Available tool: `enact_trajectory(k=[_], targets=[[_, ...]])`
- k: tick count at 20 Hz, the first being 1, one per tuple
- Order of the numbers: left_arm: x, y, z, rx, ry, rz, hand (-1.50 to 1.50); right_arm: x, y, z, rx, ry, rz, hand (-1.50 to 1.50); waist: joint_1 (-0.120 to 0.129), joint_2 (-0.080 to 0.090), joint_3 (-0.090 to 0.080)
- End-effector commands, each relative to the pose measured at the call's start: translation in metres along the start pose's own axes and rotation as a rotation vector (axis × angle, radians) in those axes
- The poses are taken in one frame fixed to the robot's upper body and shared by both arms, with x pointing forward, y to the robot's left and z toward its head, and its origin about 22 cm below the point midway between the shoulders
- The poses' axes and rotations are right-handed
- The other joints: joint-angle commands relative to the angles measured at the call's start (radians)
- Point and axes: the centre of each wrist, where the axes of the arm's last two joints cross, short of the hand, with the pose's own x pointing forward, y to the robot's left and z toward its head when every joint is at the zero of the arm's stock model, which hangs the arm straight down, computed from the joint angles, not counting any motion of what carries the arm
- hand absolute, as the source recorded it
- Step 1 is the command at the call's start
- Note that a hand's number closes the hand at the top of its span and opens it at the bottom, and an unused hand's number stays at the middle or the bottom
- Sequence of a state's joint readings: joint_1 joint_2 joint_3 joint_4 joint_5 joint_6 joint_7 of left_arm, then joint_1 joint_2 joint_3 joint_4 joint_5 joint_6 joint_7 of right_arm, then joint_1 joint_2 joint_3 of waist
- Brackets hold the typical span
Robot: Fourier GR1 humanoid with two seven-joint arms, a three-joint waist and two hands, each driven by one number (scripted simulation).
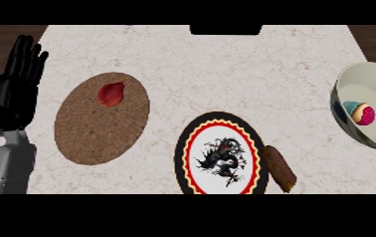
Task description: Pick the cupcake from the plate and place it in the bowl
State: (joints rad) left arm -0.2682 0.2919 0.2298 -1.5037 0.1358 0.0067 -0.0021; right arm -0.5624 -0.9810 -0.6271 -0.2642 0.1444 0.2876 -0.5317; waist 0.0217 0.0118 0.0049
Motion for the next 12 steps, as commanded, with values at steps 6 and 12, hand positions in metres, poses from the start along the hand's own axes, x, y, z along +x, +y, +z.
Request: enact_trajectory(k=[6,12], targets=[[-0.005,-0.003,0.000,-0.004,-0.003,-0.002,0.00,-0.001,-0.074,0.040,-0.065,-0.030,-0.116,-1.50,-0.014,0.006,0.006],[-0.011,-0.002,0.010,0.009,-0.006,-0.005,0.00,-0.011,-0.093,0.064,-0.026,-0.027,-0.142,-1.50,-0.011,0.005,0.010]])
